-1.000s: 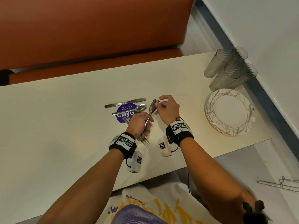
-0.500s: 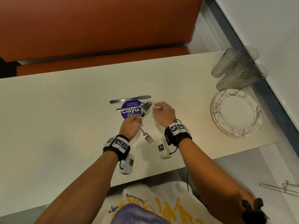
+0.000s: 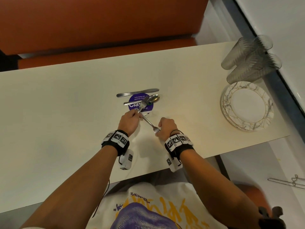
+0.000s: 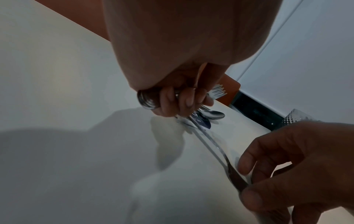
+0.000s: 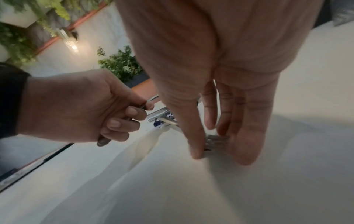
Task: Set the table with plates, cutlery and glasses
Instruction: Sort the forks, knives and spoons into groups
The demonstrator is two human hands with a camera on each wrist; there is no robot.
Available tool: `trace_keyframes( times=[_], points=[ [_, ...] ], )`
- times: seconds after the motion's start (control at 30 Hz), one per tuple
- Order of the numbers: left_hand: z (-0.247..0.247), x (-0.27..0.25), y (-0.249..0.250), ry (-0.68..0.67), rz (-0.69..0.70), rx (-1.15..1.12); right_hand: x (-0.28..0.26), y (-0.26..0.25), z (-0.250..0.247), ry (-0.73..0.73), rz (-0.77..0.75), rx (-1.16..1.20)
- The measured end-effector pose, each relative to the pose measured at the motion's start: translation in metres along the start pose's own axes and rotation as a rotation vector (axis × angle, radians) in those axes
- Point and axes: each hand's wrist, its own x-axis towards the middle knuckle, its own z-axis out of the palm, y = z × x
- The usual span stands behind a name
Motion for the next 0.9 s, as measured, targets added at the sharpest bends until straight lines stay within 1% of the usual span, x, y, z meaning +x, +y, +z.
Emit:
trace_keyframes(
  times=[0.07, 0.13, 0.23, 0.37, 0.47, 0.53, 0.67, 0.77, 0.9],
  points=[
    [-0.001, 0.000, 0.001, -0.014, 0.035, 0.033, -0.001, -0.001, -0.003, 0.024, 0.006, 0.015],
    [-0.001, 0.002, 0.004, -0.011, 0.061, 0.070, -0.002, 0.001, -0.008, 0.036, -0.023, 0.004],
    [-0.002, 0.007, 0.011, 0.002, 0.103, 0.087, -0.001, 0.010, -0.022, 0.093, -0.064, 0.090],
    [-0.005, 0.013, 0.031, 0.030, 0.196, 0.183, -0.003, 0.017, -0.058, 0.176, -0.192, 0.207],
    [-0.004, 0.018, 0.047, 0.014, 0.214, 0.210, -0.004, 0.015, -0.092, 0.191, -0.319, 0.227],
    [-0.002, 0.017, 0.056, -0.047, 0.185, 0.135, -0.003, 0.012, -0.109, 0.220, -0.362, 0.242],
    [0.006, 0.008, 0.068, -0.222, 0.092, -0.026, 0.008, 0.006, -0.123, 0.396, -0.333, 0.387],
    [0.014, 0.006, 0.070, -0.277, 0.042, -0.101, 0.016, 0.002, -0.117, 0.468, -0.302, 0.487],
    [0.019, 0.002, 0.072, -0.319, -0.025, -0.230, 0.022, 0.001, -0.104, 0.538, -0.264, 0.463]
  ],
)
